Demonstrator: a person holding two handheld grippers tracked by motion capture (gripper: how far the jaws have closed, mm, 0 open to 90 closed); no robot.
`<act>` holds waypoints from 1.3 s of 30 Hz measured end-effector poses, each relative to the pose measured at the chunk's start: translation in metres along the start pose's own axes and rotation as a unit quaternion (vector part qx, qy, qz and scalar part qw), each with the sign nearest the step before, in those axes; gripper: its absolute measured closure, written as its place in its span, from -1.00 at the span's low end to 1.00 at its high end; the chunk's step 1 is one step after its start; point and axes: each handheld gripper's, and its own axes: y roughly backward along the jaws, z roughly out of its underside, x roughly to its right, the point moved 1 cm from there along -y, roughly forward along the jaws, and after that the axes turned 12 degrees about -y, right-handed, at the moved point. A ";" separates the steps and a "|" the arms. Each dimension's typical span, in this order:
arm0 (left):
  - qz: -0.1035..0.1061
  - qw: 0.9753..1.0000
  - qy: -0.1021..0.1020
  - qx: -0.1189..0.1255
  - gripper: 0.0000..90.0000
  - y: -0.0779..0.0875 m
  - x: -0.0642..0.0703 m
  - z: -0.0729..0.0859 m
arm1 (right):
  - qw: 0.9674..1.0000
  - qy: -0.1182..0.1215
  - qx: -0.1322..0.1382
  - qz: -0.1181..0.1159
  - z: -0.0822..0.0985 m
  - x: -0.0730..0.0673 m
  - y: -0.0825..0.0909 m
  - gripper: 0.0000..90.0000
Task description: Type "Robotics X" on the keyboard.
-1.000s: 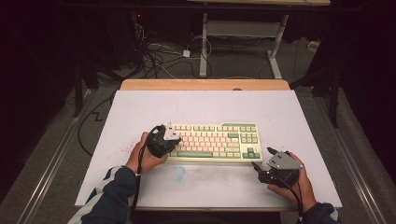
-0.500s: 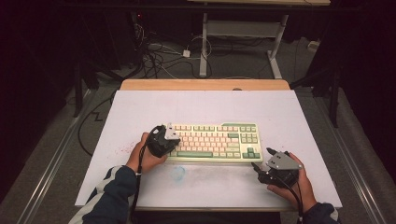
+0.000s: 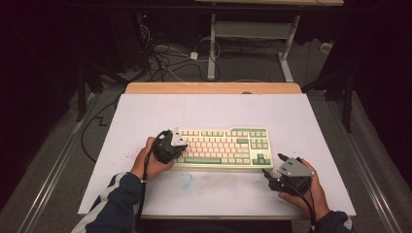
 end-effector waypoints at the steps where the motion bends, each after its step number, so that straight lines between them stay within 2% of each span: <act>1: 0.000 1.000 0.000 0.004 0.80 0.001 0.000 -0.001 | 1.000 0.000 0.000 0.000 0.000 0.001 0.000 -0.37; 4: -0.003 1.000 0.008 0.027 0.54 0.004 0.000 -0.004 | 1.000 -0.003 0.000 0.001 0.000 0.001 0.001 -0.36; 8: -0.004 0.998 0.007 0.062 0.33 0.009 0.002 -0.009 | 1.000 -0.002 0.000 0.000 0.000 0.001 0.000 -0.37; 11: -0.017 0.998 0.002 0.066 0.05 0.011 0.004 -0.009 | 1.000 -0.002 0.000 0.000 0.000 0.001 0.001 -0.37; 15: -0.023 0.997 -0.001 0.078 -0.27 0.015 0.005 -0.006 | 1.000 -0.002 0.001 0.001 0.000 0.001 0.001 -0.37; 18: -0.017 0.996 0.014 0.084 -0.48 0.021 0.005 -0.005 | 1.000 -0.004 0.002 0.001 0.000 0.002 0.002 -0.37; 20: -0.026 0.996 0.009 0.084 -0.53 0.023 0.005 -0.002 | 1.000 -0.004 0.001 0.000 0.000 0.002 0.001 -0.37; 25: -0.021 0.996 0.000 0.089 -0.58 0.032 0.008 0.004 | 1.000 -0.003 0.001 0.001 0.000 0.001 0.002 -0.37; 34: -0.019 0.995 -0.004 0.103 -0.56 0.044 0.012 0.009 | 1.000 -0.004 0.004 0.001 0.000 0.001 0.003 -0.37; 39: -0.017 0.995 -0.004 0.098 -0.56 0.051 0.011 0.018 | 1.000 -0.004 0.007 0.001 -0.001 0.001 0.004 -0.37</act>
